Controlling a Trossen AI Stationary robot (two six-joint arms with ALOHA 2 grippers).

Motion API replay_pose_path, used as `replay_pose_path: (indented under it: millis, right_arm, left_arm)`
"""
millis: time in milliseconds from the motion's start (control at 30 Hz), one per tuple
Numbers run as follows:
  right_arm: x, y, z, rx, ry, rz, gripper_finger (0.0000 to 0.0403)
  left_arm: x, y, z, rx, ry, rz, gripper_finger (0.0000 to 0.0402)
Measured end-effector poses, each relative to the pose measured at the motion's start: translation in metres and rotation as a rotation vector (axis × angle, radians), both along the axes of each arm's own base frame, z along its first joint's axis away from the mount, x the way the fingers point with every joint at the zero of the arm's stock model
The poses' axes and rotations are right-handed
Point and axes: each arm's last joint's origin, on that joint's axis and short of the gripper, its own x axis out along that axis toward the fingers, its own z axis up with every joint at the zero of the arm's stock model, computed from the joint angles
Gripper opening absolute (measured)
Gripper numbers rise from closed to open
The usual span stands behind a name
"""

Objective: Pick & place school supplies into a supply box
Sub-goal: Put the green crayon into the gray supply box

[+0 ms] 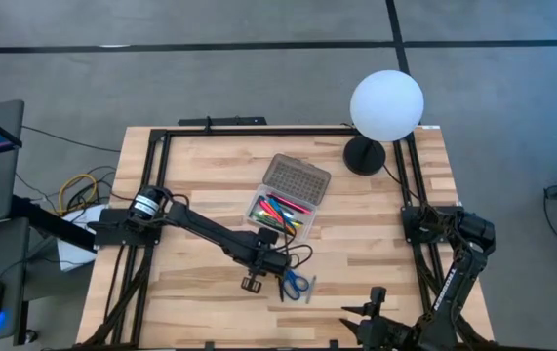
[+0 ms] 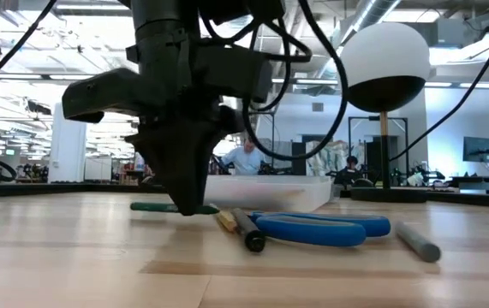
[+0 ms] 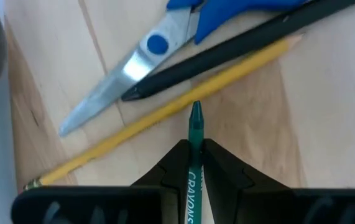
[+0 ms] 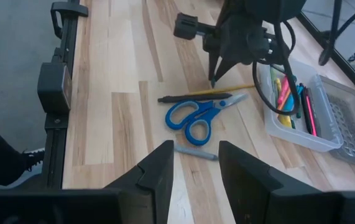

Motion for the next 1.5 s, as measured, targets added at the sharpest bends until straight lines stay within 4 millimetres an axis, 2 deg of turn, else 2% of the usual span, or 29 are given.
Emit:
replay_pose_path:
  millis: [433, 667, 900, 1100, 1500]
  right_arm:
    - [0.000, 0.000, 0.000, -0.001, 0.000, 0.000, 0.0121]
    - [0.000, 0.000, 0.000, -0.001, -0.001, 0.000, 0.0121]
    - [0.000, 0.000, 0.000, -0.001, -0.001, 0.000, 0.0121]
    - [0.000, 0.000, 0.000, -0.001, 0.000, 0.000, 0.0121]
    - [0.000, 0.000, 0.000, 0.000, 0.000, 0.000, 0.0121]
  left_arm:
    - [-0.003, 0.004, 0.005, 0.114, 0.024, 0.016, 0.0036]
    - [0.010, -0.001, 0.038, 0.188, -0.061, 0.019, 0.0036]
    - [0.024, -0.004, 0.070, 0.443, -0.233, -0.011, 0.0036]
    - [0.037, 0.018, 0.074, 0.532, -0.291, 0.002, 0.0036]
    - [0.050, 0.087, 0.072, 0.385, -0.251, 0.180, 0.0036]
